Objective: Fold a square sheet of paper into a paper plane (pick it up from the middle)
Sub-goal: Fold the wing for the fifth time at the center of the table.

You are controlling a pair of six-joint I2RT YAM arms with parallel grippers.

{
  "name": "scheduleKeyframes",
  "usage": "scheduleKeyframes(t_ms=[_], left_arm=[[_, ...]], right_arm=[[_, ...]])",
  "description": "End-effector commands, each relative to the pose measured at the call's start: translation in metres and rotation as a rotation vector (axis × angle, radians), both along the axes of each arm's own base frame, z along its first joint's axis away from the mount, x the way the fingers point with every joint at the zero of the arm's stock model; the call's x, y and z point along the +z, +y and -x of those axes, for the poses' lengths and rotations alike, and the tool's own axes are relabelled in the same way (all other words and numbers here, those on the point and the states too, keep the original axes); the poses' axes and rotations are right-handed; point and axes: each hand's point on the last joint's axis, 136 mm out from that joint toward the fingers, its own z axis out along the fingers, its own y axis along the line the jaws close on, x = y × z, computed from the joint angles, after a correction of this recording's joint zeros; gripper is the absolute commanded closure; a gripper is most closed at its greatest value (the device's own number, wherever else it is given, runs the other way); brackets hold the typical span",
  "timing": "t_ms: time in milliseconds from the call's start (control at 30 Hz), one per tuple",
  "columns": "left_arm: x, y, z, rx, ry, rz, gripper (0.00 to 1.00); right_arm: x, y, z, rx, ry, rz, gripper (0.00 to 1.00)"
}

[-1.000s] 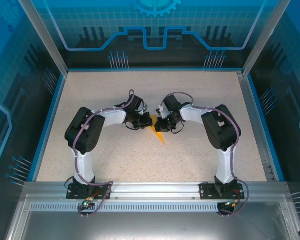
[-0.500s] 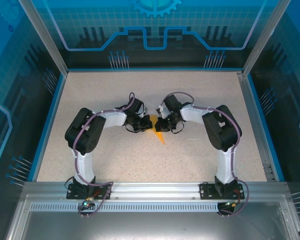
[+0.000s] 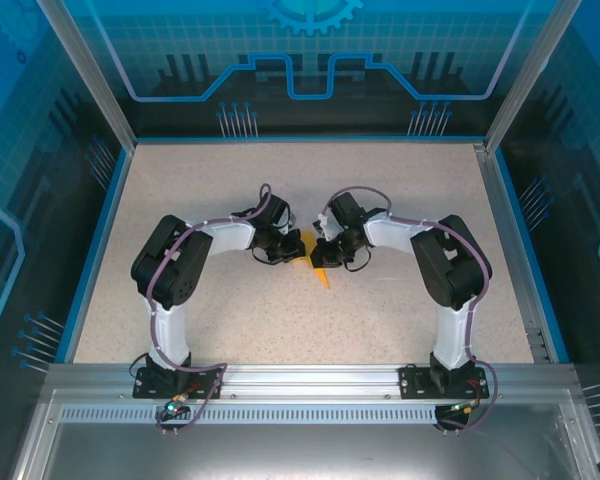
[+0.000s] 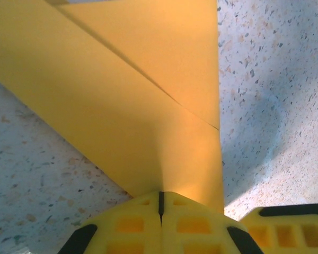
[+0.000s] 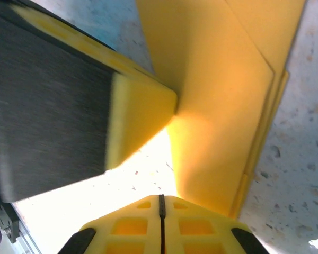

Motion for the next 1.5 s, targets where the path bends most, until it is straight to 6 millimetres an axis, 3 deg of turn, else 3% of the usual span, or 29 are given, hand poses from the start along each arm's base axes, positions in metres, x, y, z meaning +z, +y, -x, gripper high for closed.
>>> scheduleKeyframes(t_ms=[0,167,333,467,767,1033,1233,1467], left_arm=[[-0.016,0.01,0.002,-0.003,0.015,-0.084,0.95],[-0.011,0.013,-0.007,-0.009,-0.015,-0.105,0.95],[-0.002,0.025,-0.03,-0.008,-0.076,-0.113,0.95],[-0.007,0.035,-0.046,-0.008,-0.07,-0.12,0.95],[-0.021,0.063,-0.058,0.039,-0.052,-0.152,0.94],[-0.031,0.073,-0.06,0.062,-0.044,-0.139,0.94],[-0.028,0.085,-0.066,0.115,-0.066,-0.111,0.94],[-0.013,0.087,-0.08,0.105,-0.109,-0.119,0.91]], right_arm=[[-0.024,-0.011,0.017,0.008,0.064,0.063,0.93],[-0.042,-0.028,0.03,0.005,0.106,0.135,0.93],[-0.055,-0.041,0.04,0.001,0.142,0.172,0.94],[-0.06,-0.046,0.044,-0.002,0.154,0.185,0.94],[-0.06,-0.045,0.039,-0.012,0.152,0.177,0.94],[-0.062,-0.046,0.039,-0.016,0.157,0.178,0.94],[-0.067,-0.051,0.043,-0.024,0.171,0.185,0.94],[-0.06,-0.046,0.039,-0.008,0.145,0.152,0.94]])
